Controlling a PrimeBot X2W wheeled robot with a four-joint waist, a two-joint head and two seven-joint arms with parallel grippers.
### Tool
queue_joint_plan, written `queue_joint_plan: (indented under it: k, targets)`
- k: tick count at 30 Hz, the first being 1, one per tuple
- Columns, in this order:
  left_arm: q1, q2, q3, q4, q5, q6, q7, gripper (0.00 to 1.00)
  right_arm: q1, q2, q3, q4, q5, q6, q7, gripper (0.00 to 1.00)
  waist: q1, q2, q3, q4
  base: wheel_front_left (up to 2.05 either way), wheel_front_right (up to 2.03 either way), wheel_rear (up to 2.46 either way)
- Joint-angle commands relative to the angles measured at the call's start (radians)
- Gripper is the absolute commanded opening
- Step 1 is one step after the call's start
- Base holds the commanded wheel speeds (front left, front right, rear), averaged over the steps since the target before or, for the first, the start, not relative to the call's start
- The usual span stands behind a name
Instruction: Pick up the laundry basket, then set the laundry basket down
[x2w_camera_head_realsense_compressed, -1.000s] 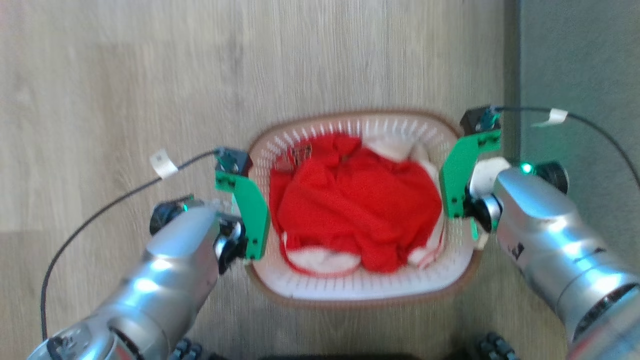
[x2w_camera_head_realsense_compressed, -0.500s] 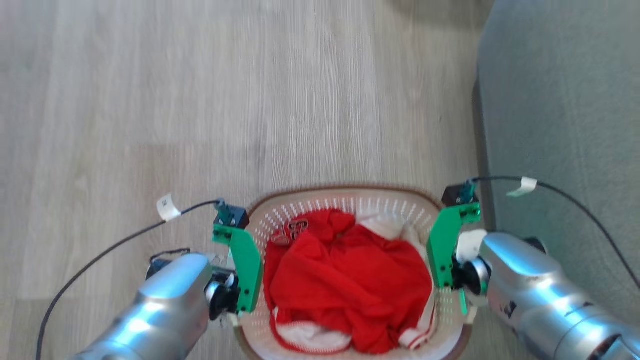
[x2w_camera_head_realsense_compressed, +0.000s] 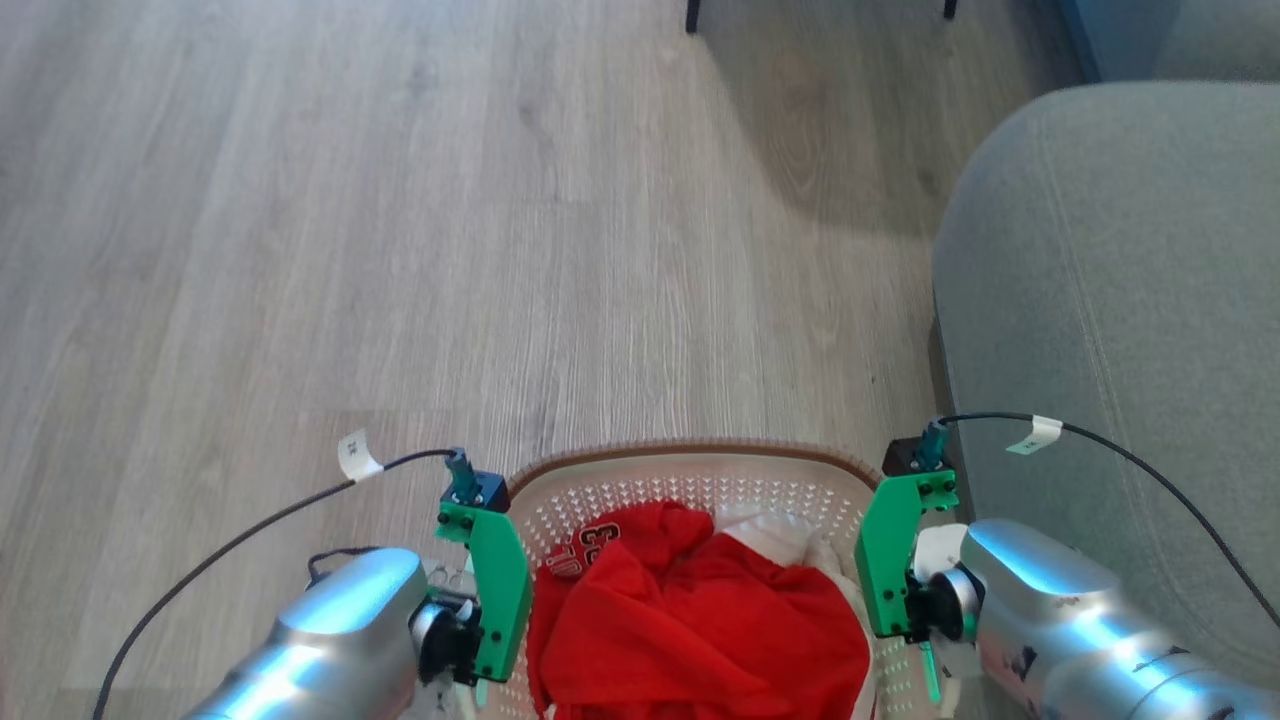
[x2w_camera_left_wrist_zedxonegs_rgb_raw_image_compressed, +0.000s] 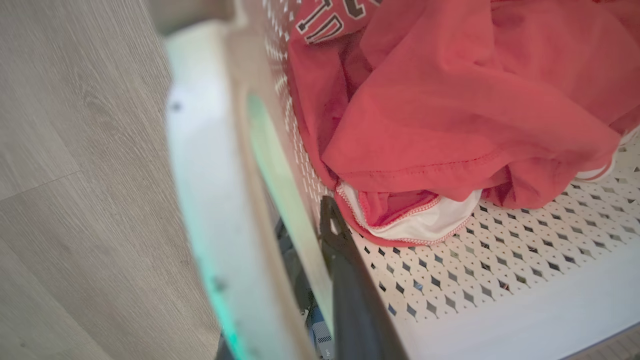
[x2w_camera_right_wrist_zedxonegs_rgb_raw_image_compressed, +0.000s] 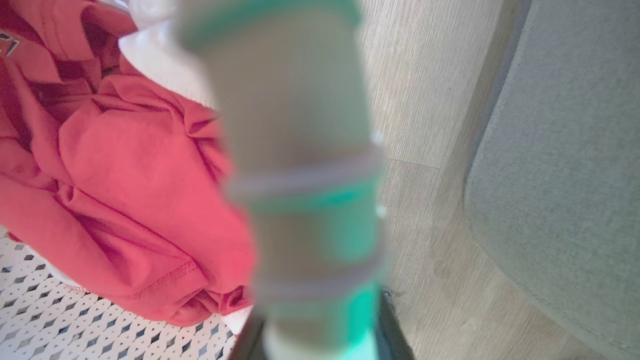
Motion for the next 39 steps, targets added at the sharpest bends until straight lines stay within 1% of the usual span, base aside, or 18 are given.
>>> queue_joint_plan:
  k: [1, 5, 9, 13, 23, 29, 39]
  targets:
    - [-0.053, -0.007, 0.012, -0.055, 0.002, -0.017, 0.007, 0.0, -0.002, 0.032, 0.026, -0.057, -0.001, 0.025, 0.005, 0.0, 0.0001, -0.0001, -0.018, 0.011, 0.0, 0.0, 0.0]
    - [-0.037, -0.007, 0.007, -0.086, -0.012, -0.017, 0.055, 0.0, 0.005, 0.03, 0.041, -0.057, 0.026, 0.025, 0.011, 0.0, 0.0001, -0.0001, -0.044, 0.021, 0.0, 0.0, 0.0]
    - [-0.023, 0.005, 0.003, -0.123, -0.011, -0.017, 0.097, 0.0, 0.009, 0.033, 0.057, -0.05, 0.045, 0.025, 0.011, 0.0, 0.0001, -0.0001, -0.06, 0.028, 0.0, 0.0, 0.0]
    - [-0.016, 0.018, 0.002, -0.143, -0.012, -0.017, 0.118, 0.0, 0.01, 0.037, 0.072, -0.047, 0.063, 0.025, 0.011, 0.0, 0.0001, -0.0001, -0.069, 0.032, 0.0, 0.0, 0.0]
    - [-0.01, 0.028, 0.001, -0.151, -0.009, -0.017, 0.13, 0.0, 0.013, 0.041, 0.101, -0.041, 0.101, 0.025, -0.002, 0.0, 0.0001, -0.0001, -0.081, 0.03, 0.0, 0.0, 0.0]
    - [-0.009, 0.023, 0.001, -0.137, 0.012, -0.017, 0.118, 0.0, 0.011, 0.039, 0.118, -0.042, 0.114, 0.025, -0.004, 0.0, 0.0001, -0.0001, -0.081, 0.025, 0.0, 0.0, 0.0]
    - [-0.005, 0.013, 0.0, -0.126, 0.01, -0.017, 0.115, 0.0, 0.004, 0.034, 0.139, -0.042, 0.134, 0.025, -0.011, 0.0, 0.0001, -0.0001, -0.085, 0.023, 0.0, 0.0, 0.0]
